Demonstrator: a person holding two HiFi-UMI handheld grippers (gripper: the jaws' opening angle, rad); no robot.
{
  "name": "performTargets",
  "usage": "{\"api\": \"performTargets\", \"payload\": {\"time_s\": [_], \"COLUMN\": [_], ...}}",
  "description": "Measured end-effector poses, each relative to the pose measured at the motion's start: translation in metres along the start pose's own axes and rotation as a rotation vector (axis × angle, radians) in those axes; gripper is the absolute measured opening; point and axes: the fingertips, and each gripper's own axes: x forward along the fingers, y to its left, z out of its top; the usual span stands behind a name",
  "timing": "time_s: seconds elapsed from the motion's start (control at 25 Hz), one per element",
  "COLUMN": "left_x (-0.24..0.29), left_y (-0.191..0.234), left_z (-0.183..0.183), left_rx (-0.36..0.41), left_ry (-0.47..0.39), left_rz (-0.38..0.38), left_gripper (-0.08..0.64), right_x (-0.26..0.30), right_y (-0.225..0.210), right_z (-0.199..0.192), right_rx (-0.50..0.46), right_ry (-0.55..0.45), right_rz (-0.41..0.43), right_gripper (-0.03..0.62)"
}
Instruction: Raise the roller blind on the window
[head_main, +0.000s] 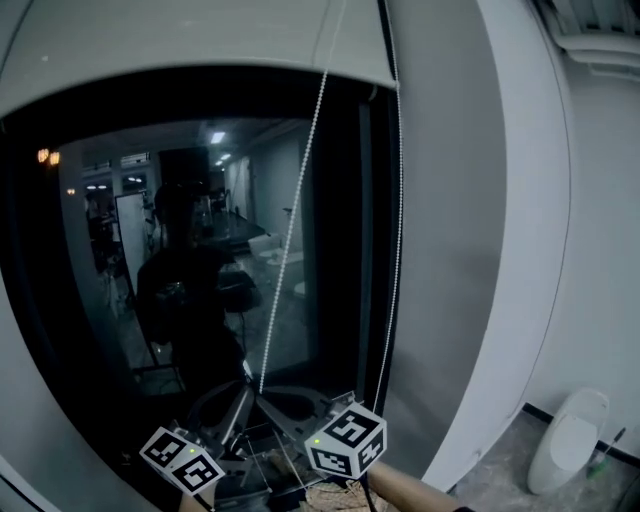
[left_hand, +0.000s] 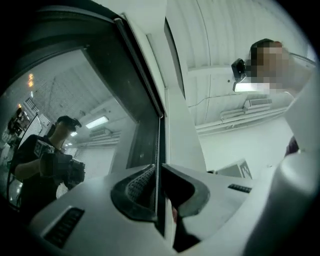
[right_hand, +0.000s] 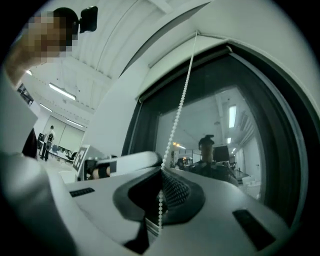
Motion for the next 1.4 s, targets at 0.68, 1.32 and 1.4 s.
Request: {"api": "performTargets", "payload": {"time_s": [0.68,1.32,1.4], "left_x": [0.004,0.003,0.008], "left_y": [0.001,-0.009,-0.014], "left_z": [0.000,-0.005,-0.010], "left_rx": [0.009,-0.016,-0.027], "left_ry": [0.029,0.041,0.045], "left_rz": [0.015,-0.031,-0.049], "left_gripper": [0.020,0.020,0.020], "right_x": [-0.020,-0.101,-0.115], "right_y": [-0.006,0.016,0.005], "right_z": [-0.014,0.071,0.071], "right_rx": [-0.262,-0.782,-0.771], "right_ry": [-0.026,-0.380,-0.361], "right_rz": [-0.280,-0.783,-0.824], "right_gripper": [0.098,0.149,0.149]}}
